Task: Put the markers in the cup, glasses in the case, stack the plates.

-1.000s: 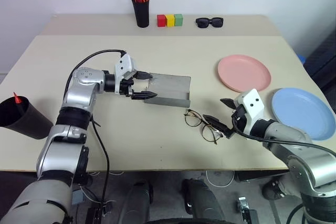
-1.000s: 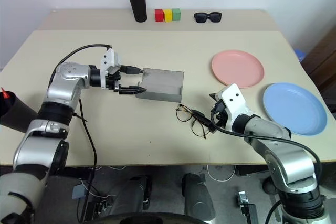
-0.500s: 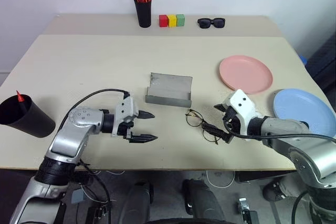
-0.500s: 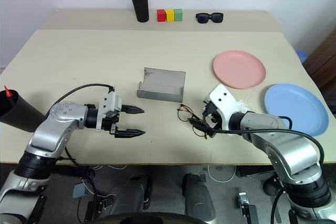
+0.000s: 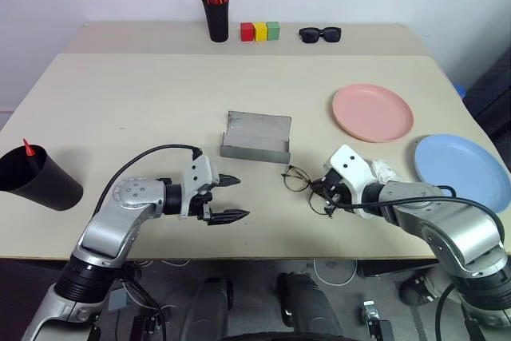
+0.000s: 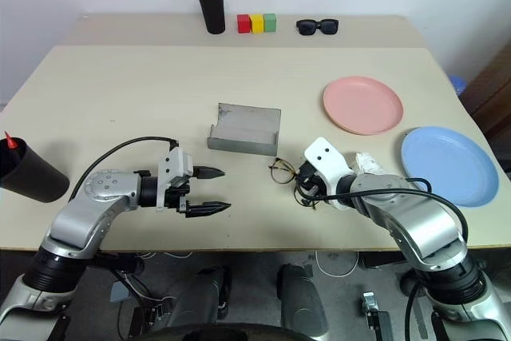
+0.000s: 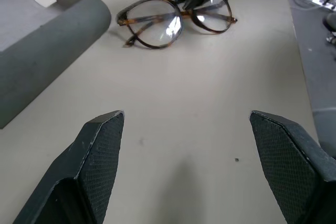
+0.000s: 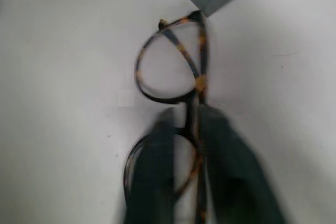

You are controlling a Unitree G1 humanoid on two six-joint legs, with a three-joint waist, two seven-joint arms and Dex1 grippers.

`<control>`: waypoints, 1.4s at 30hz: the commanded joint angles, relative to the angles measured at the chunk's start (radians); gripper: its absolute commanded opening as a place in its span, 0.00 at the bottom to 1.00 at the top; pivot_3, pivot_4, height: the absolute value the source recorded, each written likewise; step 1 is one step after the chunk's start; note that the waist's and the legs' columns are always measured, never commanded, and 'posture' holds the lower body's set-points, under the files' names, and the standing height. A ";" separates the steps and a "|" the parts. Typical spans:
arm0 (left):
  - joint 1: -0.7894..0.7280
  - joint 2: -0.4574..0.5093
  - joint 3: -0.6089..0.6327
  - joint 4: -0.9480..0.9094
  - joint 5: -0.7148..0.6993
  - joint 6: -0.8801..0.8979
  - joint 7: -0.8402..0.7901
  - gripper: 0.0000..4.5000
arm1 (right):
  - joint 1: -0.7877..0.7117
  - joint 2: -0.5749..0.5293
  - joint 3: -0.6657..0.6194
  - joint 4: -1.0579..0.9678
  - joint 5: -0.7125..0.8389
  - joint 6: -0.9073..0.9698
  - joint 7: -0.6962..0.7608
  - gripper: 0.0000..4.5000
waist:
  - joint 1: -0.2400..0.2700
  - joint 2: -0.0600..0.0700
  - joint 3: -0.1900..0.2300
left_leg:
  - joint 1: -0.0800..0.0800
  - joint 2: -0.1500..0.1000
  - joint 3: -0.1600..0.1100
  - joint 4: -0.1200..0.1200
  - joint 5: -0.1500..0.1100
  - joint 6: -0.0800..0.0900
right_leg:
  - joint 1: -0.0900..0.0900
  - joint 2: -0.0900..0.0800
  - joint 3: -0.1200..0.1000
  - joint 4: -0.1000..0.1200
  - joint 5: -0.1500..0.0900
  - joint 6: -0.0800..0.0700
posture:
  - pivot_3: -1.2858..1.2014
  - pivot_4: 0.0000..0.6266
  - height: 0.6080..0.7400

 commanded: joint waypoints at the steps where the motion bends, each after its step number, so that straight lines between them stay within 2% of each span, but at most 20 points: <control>1: -0.009 0.001 0.011 -0.027 -0.026 -0.007 0.014 0.87 | -0.009 0.003 -0.003 -0.020 -0.014 0.010 -0.007 0.01 | 0.001 0.000 0.000 | 0.000 0.000 0.000 0.000 0.000 0.000 | 0.000 0.000 0.000 0.000 0.000 0.000 | 0.52 0.24 1.00; 8: -0.007 -0.031 0.040 -0.009 -0.036 -0.009 0.084 0.87 | -0.058 -0.082 -0.024 -0.077 -0.025 -0.042 0.066 0.01 | 0.000 0.000 0.000 | 0.000 0.000 0.000 0.000 0.000 0.000 | 0.000 0.000 0.000 0.000 0.000 0.000 | 0.52 0.24 1.00; 13: 0.025 -0.050 0.100 0.012 -0.043 -0.009 0.167 0.87 | -0.193 -0.125 -0.041 -0.069 -0.021 -0.153 0.173 0.01 | -0.006 0.001 0.000 | 0.000 0.000 0.001 -0.001 0.000 0.000 | -0.001 0.000 0.000 0.000 0.000 0.000 | 0.52 0.24 1.00; 18: 0.048 -0.077 0.168 0.031 -0.063 -0.006 0.246 0.87 | -0.388 -0.033 0.102 0.136 -0.144 -0.312 0.208 0.01 | -0.006 0.001 0.000 | 0.000 0.000 0.001 -0.001 0.000 0.000 | -0.001 0.001 0.000 0.000 0.000 0.000 | 0.52 0.24 1.00; 23: 0.071 -0.072 0.228 0.025 -0.066 -0.010 0.304 0.87 | -0.607 0.179 0.254 0.576 -0.321 -0.578 0.223 0.01 | -0.009 0.001 0.000 | 0.000 0.000 0.001 -0.001 0.000 0.000 | -0.001 0.000 0.000 0.000 0.001 0.000 | 0.52 0.24 1.00; 27: 0.098 -0.062 0.243 -0.025 -0.065 0.002 0.336 0.87 | -0.689 0.281 0.289 0.843 -0.413 -0.752 0.234 0.01 | -0.001 0.001 0.001 | 0.000 0.000 0.001 -0.002 0.000 0.000 | -0.002 0.000 0.000 0.000 0.003 0.003 | 0.52 0.24 1.00; 30: 0.114 -0.059 0.249 -0.075 -0.069 0.025 0.369 0.87 | -0.682 0.287 0.307 0.919 -0.462 -0.825 0.287 0.01 | 0.003 0.001 0.001 | -0.003 -0.001 0.001 -0.003 0.000 0.000 | -0.004 -0.002 0.000 0.000 0.003 0.003 | 0.52 0.24 1.00; 36: 0.108 -0.053 0.254 -0.134 -0.084 0.082 0.411 0.87 | -0.578 0.241 0.312 0.807 -0.481 -0.811 0.418 0.01 | -0.003 0.001 0.001 | -0.002 -0.001 0.001 -0.003 0.000 0.000 | -0.005 -0.002 0.000 0.000 0.003 0.003 | 0.52 0.24 1.00; 42: 0.055 -0.046 0.253 -0.144 -0.110 0.142 0.436 0.87 | -0.554 0.277 0.282 0.758 -0.479 -0.746 0.433 0.01 | -0.008 0.002 0.001 | -0.001 -0.001 0.000 -0.003 0.000 -0.001 | -0.005 0.000 0.000 0.002 0.004 0.002 | 0.52 0.24 1.00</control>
